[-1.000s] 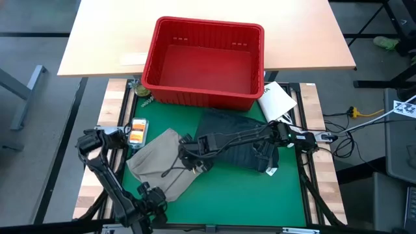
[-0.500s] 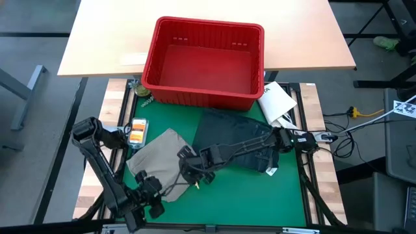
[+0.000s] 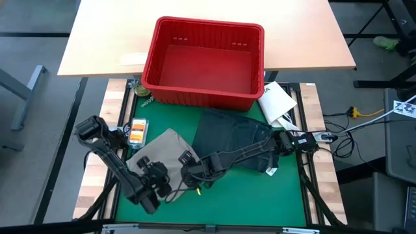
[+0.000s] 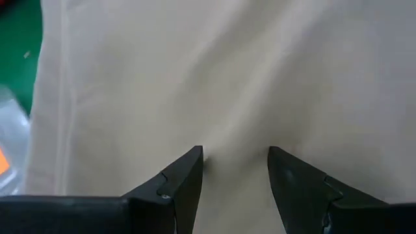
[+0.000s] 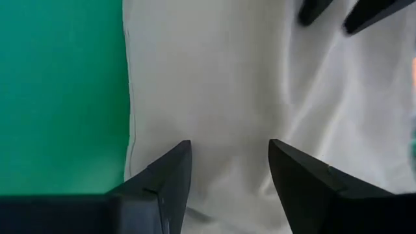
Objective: Fold Laundry from Bin
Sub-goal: Fold the gray shorts
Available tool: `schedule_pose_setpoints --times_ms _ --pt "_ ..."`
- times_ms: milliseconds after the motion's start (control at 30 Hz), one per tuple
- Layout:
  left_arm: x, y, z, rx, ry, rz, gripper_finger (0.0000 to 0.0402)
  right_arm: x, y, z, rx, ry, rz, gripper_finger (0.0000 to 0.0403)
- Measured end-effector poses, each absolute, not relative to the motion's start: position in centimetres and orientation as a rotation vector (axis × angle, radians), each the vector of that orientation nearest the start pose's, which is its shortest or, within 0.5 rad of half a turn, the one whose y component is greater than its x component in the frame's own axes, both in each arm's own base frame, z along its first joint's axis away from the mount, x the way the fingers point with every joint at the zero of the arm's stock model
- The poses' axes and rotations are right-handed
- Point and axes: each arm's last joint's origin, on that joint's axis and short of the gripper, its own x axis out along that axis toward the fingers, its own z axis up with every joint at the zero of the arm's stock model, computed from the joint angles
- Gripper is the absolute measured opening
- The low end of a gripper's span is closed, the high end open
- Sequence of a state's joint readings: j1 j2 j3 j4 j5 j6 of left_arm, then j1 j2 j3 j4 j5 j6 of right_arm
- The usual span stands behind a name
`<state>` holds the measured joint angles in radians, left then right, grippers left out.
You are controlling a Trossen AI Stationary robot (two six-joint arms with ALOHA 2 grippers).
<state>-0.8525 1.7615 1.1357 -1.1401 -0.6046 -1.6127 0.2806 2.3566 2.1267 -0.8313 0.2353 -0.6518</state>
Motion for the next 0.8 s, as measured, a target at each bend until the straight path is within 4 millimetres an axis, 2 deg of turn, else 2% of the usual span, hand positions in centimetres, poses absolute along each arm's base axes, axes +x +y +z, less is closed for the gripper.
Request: schedule_pose_setpoints --times_ms 133,367,533,800 --pt "19.7 -19.6 16.8 -0.191 1.021 0.809 0.0167 48.3 13.2 19.1 -0.833 1.048 0.372 0.0205" --pt "19.3 -19.1 16.2 -0.162 1.022 0.825 0.0167 47.2 13.0 16.1 -0.791 1.145 0.368 0.0205" --pt "19.4 -19.2 16.3 -0.167 1.018 0.822 0.0167 46.7 12.9 15.8 -0.758 1.192 0.392 0.0205" --pt "20.4 -20.5 18.2 -0.222 1.034 0.76 0.0167 45.9 13.6 15.9 -0.723 1.229 0.485 0.0205"
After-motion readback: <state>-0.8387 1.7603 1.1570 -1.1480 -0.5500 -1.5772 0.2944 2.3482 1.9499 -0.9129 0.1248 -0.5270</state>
